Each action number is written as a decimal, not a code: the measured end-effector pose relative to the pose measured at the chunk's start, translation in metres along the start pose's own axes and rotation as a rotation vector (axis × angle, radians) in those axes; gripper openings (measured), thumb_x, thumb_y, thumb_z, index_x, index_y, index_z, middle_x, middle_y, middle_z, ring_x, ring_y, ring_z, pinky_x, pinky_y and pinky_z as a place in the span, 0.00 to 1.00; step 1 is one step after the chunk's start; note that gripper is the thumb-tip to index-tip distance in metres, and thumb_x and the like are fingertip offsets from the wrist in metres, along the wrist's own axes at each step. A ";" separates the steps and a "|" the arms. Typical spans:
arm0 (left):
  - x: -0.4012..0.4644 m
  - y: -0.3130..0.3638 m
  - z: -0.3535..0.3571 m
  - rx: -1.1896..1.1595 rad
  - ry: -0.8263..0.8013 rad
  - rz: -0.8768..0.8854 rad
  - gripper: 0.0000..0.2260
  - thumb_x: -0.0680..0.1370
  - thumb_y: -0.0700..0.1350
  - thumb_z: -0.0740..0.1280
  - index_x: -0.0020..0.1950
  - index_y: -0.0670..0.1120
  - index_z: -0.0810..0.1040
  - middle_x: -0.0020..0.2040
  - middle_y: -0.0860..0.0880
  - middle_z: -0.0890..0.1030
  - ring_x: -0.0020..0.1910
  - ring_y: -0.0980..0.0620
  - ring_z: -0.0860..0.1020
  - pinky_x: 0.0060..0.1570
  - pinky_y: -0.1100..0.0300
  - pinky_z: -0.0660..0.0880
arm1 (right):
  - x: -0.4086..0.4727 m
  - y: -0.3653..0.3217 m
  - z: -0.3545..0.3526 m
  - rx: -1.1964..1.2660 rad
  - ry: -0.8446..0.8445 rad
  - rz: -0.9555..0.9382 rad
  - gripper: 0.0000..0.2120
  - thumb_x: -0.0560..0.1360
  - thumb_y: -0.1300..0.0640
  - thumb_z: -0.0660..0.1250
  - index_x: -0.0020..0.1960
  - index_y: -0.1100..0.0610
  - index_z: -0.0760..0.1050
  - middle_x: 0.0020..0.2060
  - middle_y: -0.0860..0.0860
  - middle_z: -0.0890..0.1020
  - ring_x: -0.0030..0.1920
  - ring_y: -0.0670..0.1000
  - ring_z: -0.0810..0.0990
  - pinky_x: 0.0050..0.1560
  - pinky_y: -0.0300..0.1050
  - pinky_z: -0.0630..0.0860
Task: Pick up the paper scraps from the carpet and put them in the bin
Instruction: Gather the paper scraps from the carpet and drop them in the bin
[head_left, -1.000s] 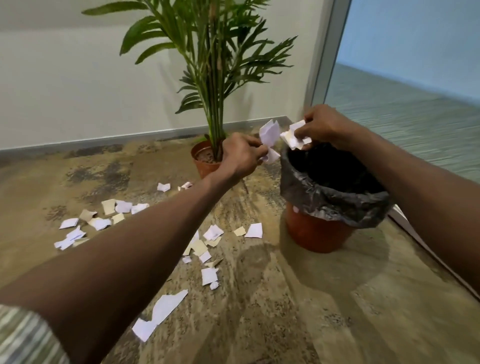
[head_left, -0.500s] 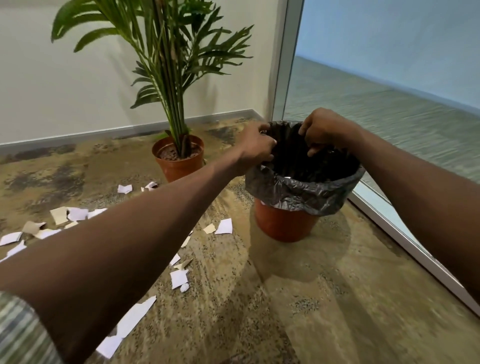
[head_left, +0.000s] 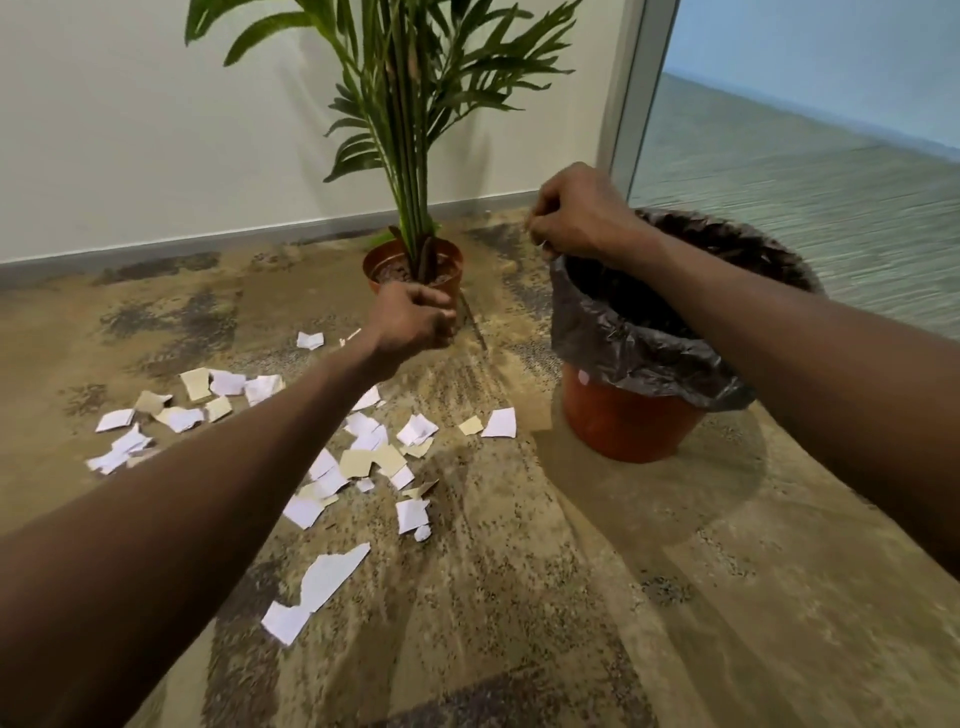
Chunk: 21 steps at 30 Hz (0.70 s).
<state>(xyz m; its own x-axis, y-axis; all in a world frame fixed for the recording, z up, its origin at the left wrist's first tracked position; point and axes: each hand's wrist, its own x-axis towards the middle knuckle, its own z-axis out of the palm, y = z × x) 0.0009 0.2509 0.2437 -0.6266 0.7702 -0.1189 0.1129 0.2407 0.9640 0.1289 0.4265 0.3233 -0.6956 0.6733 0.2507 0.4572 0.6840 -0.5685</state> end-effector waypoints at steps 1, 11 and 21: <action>-0.001 -0.015 -0.010 0.034 0.005 -0.033 0.04 0.78 0.33 0.66 0.50 0.39 0.77 0.50 0.40 0.79 0.43 0.48 0.80 0.39 0.60 0.81 | 0.000 -0.005 0.014 0.017 -0.027 -0.010 0.03 0.75 0.62 0.71 0.44 0.60 0.83 0.38 0.55 0.85 0.37 0.50 0.85 0.44 0.48 0.84; -0.047 -0.186 -0.080 1.070 -0.069 -0.223 0.32 0.71 0.47 0.75 0.72 0.42 0.68 0.65 0.39 0.76 0.63 0.41 0.75 0.59 0.52 0.73 | -0.024 0.044 0.168 -0.157 -0.457 0.070 0.06 0.74 0.67 0.66 0.40 0.64 0.81 0.35 0.59 0.84 0.30 0.51 0.82 0.31 0.43 0.80; -0.058 -0.268 -0.089 1.012 0.005 -0.252 0.34 0.78 0.36 0.61 0.81 0.45 0.48 0.59 0.30 0.75 0.52 0.33 0.78 0.50 0.50 0.74 | -0.040 0.088 0.249 -0.322 -0.670 0.266 0.26 0.75 0.53 0.68 0.70 0.58 0.67 0.62 0.63 0.75 0.63 0.64 0.73 0.60 0.54 0.74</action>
<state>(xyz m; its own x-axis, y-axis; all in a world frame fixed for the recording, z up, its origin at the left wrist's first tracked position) -0.0612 0.0891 0.0129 -0.7247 0.6269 -0.2860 0.5704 0.7786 0.2614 0.0585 0.3898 0.0680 -0.6793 0.5833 -0.4453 0.7219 0.6402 -0.2628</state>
